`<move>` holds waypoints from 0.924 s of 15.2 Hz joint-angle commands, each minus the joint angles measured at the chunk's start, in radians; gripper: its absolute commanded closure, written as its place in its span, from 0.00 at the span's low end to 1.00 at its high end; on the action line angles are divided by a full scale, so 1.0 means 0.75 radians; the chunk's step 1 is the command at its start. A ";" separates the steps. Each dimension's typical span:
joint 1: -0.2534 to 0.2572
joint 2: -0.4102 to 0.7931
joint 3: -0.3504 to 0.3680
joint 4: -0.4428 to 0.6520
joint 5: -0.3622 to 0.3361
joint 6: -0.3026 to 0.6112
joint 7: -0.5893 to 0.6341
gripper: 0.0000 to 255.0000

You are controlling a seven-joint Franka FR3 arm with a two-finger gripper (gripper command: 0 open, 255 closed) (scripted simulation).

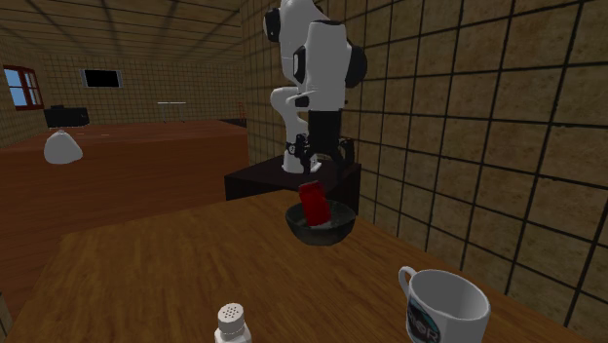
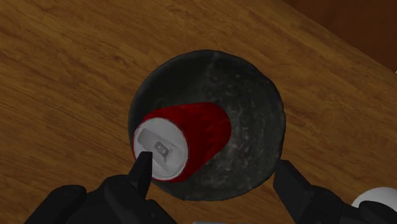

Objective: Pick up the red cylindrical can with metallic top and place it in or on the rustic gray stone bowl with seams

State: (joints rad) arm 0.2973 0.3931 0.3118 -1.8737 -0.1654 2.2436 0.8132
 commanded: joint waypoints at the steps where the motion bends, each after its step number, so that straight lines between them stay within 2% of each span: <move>1: 0.000 0.000 0.000 0.000 0.000 0.000 0.000 0.00; 2: 0.000 0.000 0.000 0.000 0.000 0.000 0.000 0.00; 6: -0.011 -0.086 0.018 0.058 0.039 -0.139 -0.025 0.00; 14: -0.011 -0.086 0.018 0.058 0.039 -0.139 -0.025 0.00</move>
